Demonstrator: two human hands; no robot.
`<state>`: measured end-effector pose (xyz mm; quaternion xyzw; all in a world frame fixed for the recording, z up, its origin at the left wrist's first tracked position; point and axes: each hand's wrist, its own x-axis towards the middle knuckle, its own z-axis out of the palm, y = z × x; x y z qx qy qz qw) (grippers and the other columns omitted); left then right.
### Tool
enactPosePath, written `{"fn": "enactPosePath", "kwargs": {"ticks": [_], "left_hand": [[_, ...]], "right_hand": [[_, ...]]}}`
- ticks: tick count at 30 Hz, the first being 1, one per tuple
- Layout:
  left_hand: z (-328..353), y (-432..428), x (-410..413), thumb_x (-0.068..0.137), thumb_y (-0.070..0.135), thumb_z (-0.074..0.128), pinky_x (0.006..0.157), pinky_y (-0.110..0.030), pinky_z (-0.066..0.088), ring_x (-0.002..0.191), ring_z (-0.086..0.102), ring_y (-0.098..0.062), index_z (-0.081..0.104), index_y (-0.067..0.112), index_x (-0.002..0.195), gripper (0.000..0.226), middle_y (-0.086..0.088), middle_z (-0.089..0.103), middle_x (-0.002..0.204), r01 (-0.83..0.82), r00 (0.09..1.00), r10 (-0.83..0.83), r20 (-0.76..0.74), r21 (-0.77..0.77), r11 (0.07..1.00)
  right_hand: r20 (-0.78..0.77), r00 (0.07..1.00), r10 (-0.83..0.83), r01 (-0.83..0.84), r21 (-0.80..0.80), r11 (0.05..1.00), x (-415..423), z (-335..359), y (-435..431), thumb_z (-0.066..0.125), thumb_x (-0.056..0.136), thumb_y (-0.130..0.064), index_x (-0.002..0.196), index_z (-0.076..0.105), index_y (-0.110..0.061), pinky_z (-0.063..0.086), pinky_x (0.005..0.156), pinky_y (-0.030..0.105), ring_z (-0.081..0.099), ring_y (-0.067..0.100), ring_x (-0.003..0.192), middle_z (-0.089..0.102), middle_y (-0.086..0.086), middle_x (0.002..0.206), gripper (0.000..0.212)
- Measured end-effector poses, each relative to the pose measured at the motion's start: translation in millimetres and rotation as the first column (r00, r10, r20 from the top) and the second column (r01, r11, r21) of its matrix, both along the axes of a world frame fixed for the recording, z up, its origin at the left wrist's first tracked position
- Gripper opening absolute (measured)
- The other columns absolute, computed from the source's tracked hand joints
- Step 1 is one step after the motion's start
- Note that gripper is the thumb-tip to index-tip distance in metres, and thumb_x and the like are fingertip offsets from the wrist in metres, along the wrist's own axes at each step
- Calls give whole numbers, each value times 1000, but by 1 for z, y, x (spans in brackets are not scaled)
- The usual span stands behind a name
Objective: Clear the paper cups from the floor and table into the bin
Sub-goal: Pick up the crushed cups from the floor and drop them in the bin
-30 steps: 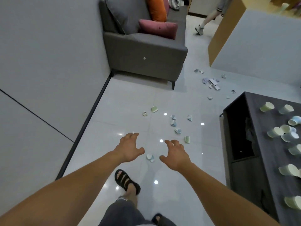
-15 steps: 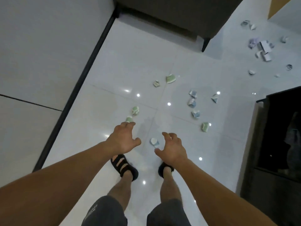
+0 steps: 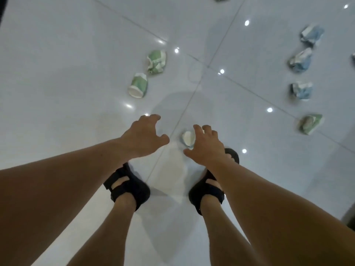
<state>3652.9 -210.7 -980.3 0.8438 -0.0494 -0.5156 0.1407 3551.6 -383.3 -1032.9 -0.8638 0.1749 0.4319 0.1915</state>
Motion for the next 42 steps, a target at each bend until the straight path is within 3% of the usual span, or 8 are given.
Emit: {"fn": "enactPosePath", "kwargs": {"ticks": [9, 14, 19, 23, 26, 32, 38, 42], "left_hand": [[-85, 8, -25, 85, 46, 58, 97, -32, 34, 131, 38, -21, 24, 30, 147, 72, 1, 32, 148, -37, 998, 34, -59, -48, 998], [-82, 8, -20, 85, 47, 61, 94, -29, 38, 125, 44, -18, 29, 29, 145, 71, 3, 41, 143, -178, 980, 167, -112, -94, 980], [-55, 11, 12, 82, 40, 67, 84, -26, 43, 110, 54, -15, 37, 28, 140, 66, 3, 52, 128, -386, 913, 347, -212, -182, 904], [-34, 24, 34, 83, 31, 66, 67, -21, 45, 87, 63, -8, 60, 29, 107, 25, 9, 65, 97, -433, 900, 403, -167, -236, 870], [-26, 38, 39, 89, 28, 62, 60, -15, 42, 73, 61, -3, 60, 32, 92, 5, 15, 63, 83, -431, 902, 420, -101, -262, 864], [-39, 93, 44, 94, 24, 53, 79, -33, 49, 90, 60, -24, 55, 14, 122, 30, -5, 60, 105, -428, 895, 439, 79, -123, 895], [-69, 141, 41, 92, 26, 54, 76, -26, 41, 87, 57, -19, 52, 25, 126, 34, 2, 57, 104, -485, 857, 500, 121, -132, 864], [-84, 152, 52, 91, 26, 54, 77, -26, 39, 92, 54, -19, 53, 26, 123, 32, 3, 56, 103, -467, 854, 491, 173, -163, 869]], "right_hand": [[185, 982, -37, 50, -71, 996, -22, -92, 14, 67, 83, -32, 129, 37, -16, 40, 65, 34, 43, 27, 105, 38, 7, 120, 58], [240, 940, -244, 212, 152, 965, -12, -79, 30, 68, 81, -23, 130, 43, -14, 38, 76, 28, 51, 26, 104, 43, 5, 122, 55], [484, 838, -254, 29, 425, 905, 32, -20, 59, 76, 75, -18, 135, 47, -8, 45, 71, 26, 60, 21, 96, 55, 6, 117, 67], [528, 811, -251, -29, 465, 885, 65, 6, 69, 79, 74, -16, 139, 44, -5, 48, 78, 26, 60, 22, 101, 57, 9, 119, 74], [564, 810, -163, -116, 426, 897, 80, 8, 77, 81, 73, -21, 141, 43, -4, 53, 78, 34, 58, 25, 103, 57, 11, 120, 80], [476, 861, 179, -309, 210, 928, 121, -31, 82, 77, 71, -54, 152, 21, -23, 42, 101, 40, 33, 26, 131, 31, 5, 150, 103], [394, 753, 527, -543, -81, 836, 183, -87, 116, 70, 83, -39, 152, 13, -32, 34, 110, 50, 0, 33, 148, 1, 7, 162, 90], [403, 750, 524, -520, -130, 844, 184, -105, 127, 61, 88, -17, 143, 39, -23, 41, 102, 52, 17, 36, 141, 21, 11, 154, 60]]}}
